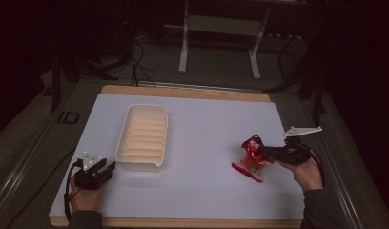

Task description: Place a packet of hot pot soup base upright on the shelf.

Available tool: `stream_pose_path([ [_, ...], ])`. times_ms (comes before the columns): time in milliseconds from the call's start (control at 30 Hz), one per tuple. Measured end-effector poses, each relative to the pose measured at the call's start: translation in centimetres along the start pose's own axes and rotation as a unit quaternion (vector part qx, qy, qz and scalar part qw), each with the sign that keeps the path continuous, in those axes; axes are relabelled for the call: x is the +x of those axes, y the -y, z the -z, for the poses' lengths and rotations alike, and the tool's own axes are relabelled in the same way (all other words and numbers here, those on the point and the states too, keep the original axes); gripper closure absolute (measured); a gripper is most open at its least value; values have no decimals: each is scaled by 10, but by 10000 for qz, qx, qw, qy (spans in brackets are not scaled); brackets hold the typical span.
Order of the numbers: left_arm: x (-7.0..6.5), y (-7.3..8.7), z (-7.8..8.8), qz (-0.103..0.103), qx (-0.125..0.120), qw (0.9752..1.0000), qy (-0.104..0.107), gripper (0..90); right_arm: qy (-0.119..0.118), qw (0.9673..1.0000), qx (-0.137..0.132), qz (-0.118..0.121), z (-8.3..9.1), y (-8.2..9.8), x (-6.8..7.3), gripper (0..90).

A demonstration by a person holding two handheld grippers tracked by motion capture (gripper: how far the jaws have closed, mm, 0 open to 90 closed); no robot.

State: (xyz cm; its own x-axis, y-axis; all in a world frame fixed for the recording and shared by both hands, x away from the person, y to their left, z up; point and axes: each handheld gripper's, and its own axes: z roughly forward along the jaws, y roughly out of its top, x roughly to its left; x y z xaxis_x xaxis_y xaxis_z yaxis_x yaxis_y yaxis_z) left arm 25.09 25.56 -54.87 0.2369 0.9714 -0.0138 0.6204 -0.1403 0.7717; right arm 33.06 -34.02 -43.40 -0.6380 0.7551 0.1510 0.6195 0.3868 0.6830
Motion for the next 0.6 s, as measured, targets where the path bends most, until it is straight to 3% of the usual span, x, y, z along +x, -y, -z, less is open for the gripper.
stream_pose_path([
  [600,0,0,0,-15,-4,10000,-21,591,-81,9996,-10,269,-11,-13,15,882],
])
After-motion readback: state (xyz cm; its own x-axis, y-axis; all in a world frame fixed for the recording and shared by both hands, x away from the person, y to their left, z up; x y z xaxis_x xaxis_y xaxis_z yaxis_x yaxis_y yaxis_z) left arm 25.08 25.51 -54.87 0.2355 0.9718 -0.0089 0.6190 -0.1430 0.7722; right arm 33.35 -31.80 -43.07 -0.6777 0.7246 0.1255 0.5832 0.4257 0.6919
